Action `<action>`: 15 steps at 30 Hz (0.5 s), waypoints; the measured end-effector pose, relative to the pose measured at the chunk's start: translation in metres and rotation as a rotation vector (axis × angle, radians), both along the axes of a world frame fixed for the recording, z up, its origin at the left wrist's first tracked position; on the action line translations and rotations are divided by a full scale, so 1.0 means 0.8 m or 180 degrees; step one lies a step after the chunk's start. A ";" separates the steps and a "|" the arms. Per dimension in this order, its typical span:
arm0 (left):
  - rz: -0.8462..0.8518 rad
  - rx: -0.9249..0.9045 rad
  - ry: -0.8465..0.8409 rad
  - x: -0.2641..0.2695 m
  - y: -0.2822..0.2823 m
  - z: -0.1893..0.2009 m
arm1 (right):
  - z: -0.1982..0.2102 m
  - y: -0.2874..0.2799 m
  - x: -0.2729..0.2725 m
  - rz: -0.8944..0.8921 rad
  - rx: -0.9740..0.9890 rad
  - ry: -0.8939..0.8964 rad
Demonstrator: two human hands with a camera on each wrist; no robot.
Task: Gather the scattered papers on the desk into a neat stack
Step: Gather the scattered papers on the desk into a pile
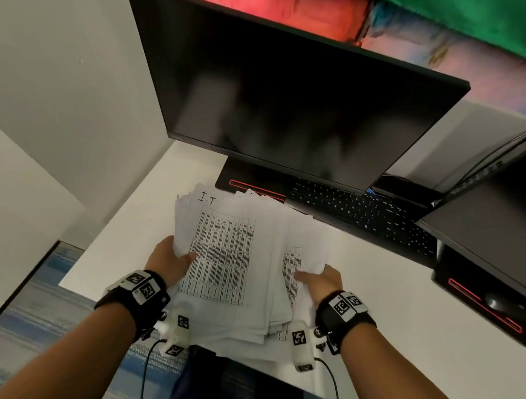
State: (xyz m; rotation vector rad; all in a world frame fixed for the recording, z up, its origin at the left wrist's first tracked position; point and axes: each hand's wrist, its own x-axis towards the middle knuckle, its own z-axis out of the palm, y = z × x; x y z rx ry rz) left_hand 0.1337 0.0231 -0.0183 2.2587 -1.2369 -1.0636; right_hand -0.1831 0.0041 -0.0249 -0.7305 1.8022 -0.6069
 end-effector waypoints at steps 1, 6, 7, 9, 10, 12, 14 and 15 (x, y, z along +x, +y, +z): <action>0.0004 -0.0014 0.0015 -0.001 0.001 0.002 | 0.008 -0.003 -0.004 0.0043 -0.0092 0.0050; -0.0005 -0.0003 0.0034 -0.004 0.001 -0.001 | 0.094 -0.006 -0.052 0.0273 -0.0733 0.1032; 0.0018 -0.0003 0.0059 -0.005 0.000 -0.004 | 0.119 -0.006 -0.062 0.0366 -0.0925 0.1249; 0.0056 -0.0017 0.0076 -0.011 -0.002 -0.007 | 0.170 -0.007 -0.076 0.0611 -0.1330 0.1619; 0.0059 -0.0037 0.0084 -0.016 -0.003 -0.009 | 0.194 -0.008 -0.081 0.0725 -0.1550 0.1780; 0.0069 -0.0112 0.0134 -0.027 -0.008 -0.010 | 0.241 -0.013 -0.085 0.0821 -0.1971 0.1955; 0.0053 -0.0165 0.0149 -0.035 -0.010 -0.011 | 0.280 -0.013 -0.086 0.0759 -0.2281 0.1812; 0.0036 -0.0183 0.0172 -0.038 -0.011 -0.014 | 0.297 -0.012 -0.085 0.0707 -0.2381 0.1660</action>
